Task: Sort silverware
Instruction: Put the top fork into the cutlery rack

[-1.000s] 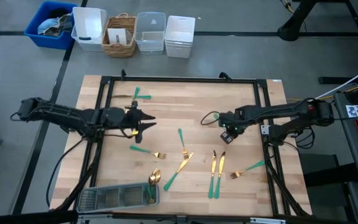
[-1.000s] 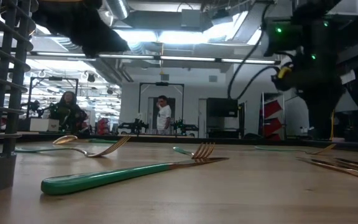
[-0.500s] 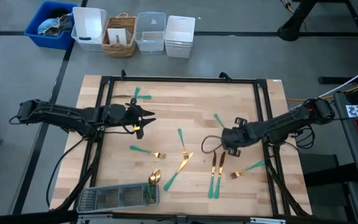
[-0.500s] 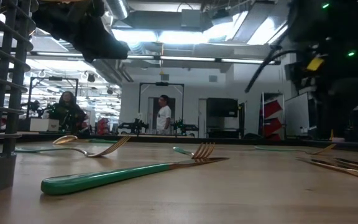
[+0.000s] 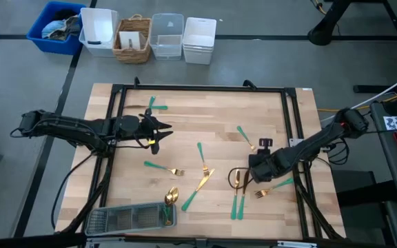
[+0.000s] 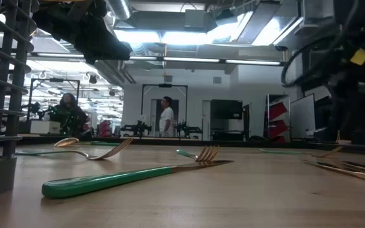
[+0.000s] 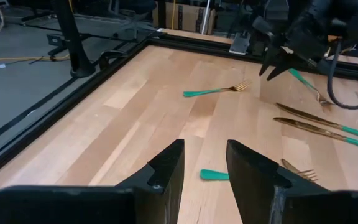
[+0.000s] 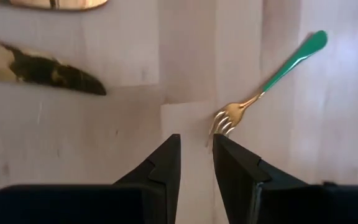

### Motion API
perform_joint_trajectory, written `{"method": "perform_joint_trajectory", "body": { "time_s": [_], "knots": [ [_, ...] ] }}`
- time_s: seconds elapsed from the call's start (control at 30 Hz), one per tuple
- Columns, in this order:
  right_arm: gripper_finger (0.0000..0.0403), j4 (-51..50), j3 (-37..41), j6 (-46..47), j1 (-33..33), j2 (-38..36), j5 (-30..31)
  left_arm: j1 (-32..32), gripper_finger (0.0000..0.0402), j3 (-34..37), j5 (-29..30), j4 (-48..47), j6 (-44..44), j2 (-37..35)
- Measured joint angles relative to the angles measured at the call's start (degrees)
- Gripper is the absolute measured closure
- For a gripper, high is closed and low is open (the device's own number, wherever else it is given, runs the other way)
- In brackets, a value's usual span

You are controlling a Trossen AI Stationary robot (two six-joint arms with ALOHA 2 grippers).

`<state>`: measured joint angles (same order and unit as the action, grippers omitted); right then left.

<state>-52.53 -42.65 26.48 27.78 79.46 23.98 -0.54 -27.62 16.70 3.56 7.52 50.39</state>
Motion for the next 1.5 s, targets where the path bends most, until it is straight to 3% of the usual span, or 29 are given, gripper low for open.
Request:
{"method": "perform_joint_trajectory", "body": {
  "time_s": [0.63, 1.23, 1.5],
  "knots": [
    [0.0306, -1.57, 0.02, 0.22, 1.08, 12.45, 7.13, 0.0, 0.029, 0.0, -0.02, 0.01, 0.01, 0.0],
    [0.0307, 4.72, 7.0, 0.22, 1.17, 13.31, 12.51, 0.0, 0.029, 0.0, 0.01, 0.03, 0.01, 0.0],
    [0.0363, 7.82, 7.21, 0.22, 1.02, 13.49, 14.23, 0.0, 0.029, 0.0, 0.01, 0.05, 0.01, 0.0]
  ]
}}
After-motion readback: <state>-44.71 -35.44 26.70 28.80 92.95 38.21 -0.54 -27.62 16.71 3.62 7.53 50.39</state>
